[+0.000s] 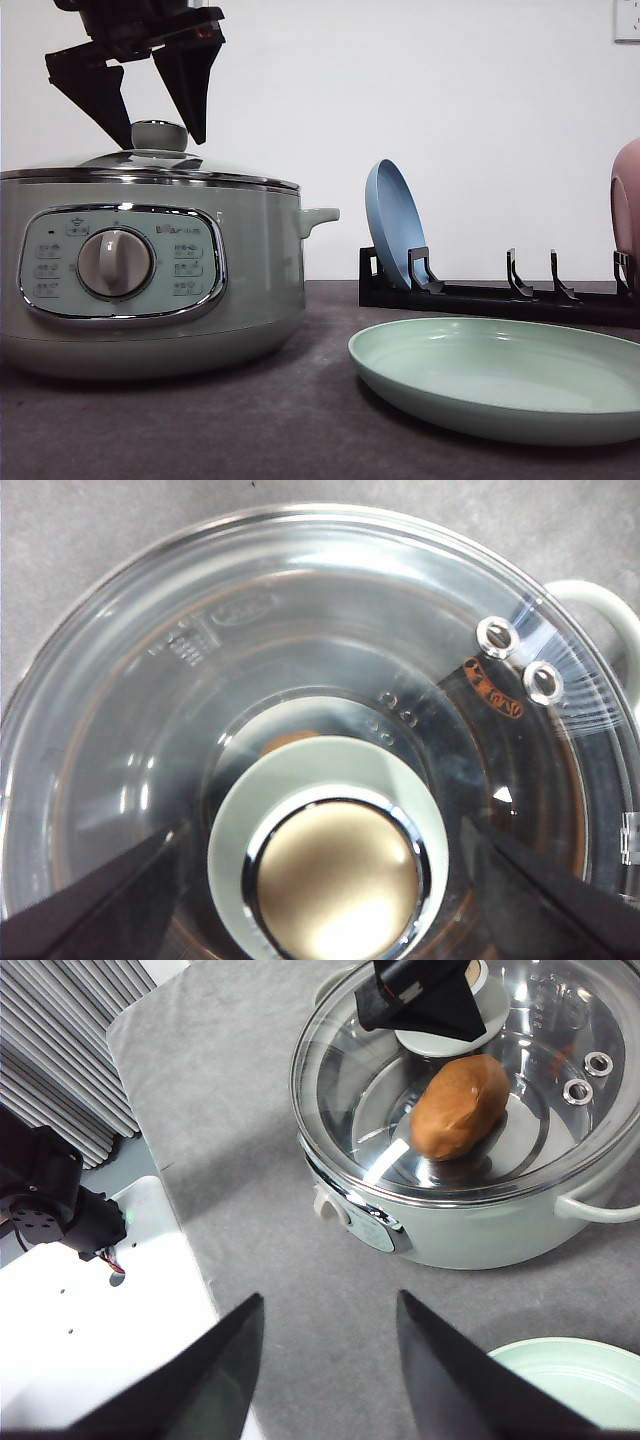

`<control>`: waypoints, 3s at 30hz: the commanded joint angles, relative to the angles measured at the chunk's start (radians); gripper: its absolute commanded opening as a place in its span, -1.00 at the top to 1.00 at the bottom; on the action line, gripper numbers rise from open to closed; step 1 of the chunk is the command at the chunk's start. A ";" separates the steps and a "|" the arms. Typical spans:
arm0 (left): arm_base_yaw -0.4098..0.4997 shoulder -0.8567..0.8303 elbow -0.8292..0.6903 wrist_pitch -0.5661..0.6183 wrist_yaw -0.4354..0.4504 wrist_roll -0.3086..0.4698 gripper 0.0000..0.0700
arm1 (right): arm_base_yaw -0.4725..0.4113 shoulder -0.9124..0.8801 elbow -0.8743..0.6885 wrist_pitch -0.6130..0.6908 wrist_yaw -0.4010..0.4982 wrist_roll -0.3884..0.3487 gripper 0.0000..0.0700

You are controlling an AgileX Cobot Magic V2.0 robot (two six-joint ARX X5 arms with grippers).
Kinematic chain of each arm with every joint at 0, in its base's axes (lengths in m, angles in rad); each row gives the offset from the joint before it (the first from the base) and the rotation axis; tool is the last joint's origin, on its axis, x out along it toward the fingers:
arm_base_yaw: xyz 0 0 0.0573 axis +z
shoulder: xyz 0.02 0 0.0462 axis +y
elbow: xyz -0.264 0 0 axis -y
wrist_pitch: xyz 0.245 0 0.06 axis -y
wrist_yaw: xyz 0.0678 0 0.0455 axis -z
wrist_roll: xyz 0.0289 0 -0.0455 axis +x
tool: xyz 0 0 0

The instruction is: Transfer potato from steamer to green plate

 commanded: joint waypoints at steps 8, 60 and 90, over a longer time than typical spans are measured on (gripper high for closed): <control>-0.005 0.019 0.029 -0.005 -0.003 0.002 0.03 | 0.005 0.010 0.019 0.005 -0.001 -0.012 0.25; 0.318 -0.219 0.115 -0.084 -0.006 0.017 1.00 | 0.006 0.010 0.019 0.006 0.053 0.018 -0.20; 0.469 -0.220 0.115 -0.094 -0.006 0.028 1.00 | 0.058 0.630 0.589 0.058 0.121 0.120 -0.37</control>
